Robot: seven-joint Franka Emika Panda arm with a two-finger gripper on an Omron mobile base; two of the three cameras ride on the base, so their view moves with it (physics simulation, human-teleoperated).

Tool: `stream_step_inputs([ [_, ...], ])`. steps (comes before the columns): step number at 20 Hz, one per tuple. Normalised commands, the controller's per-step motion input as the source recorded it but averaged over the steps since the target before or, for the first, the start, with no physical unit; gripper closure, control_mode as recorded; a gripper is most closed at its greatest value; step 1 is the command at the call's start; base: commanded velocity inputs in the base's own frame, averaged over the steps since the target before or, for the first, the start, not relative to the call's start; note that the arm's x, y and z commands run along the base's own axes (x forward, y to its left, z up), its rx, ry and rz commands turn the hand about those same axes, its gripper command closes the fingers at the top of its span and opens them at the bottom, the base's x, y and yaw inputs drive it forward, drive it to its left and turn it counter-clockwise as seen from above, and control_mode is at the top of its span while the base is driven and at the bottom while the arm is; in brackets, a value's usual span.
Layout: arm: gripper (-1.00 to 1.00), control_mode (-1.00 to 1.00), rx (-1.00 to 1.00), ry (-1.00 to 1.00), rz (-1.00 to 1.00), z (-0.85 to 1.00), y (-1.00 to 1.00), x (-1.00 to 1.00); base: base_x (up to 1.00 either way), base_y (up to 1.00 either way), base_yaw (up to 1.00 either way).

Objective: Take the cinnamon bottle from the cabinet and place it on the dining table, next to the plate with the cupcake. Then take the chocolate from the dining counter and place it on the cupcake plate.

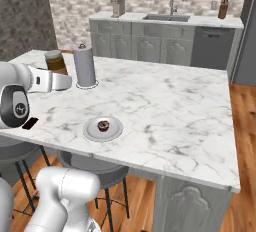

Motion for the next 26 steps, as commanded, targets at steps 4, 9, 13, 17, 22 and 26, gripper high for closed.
stream_step_inputs([
  [4, 1.0, 1.0, 0.0, 0.0, 0.0, 0.0, 0.0, 0.0, 0.27, 0.52, -0.17],
  [9, 1.0, 1.0, 0.0, 0.0, 0.0, 0.0, 0.0, 0.0, 0.22, 0.09, -0.08],
  [13, 1.0, 1.0, 0.0, 0.0, 0.0, 0.0, 0.0, 0.0, 0.46, 0.06, -0.01],
  [17, 1.0, 1.0, 0.0, 0.0, 0.0, 0.0, 0.0, 0.0, 0.52, 0.08, 0.0],
  [22, 1.0, 1.0, 0.0, 0.0, 0.0, 0.0, 0.0, 0.0, 0.07, 0.05, 0.0],
  [26, 1.0, 1.0, 0.0, 0.0, 0.0, 0.0, 0.0, 0.0, 0.0, 0.0, 0.0],
])
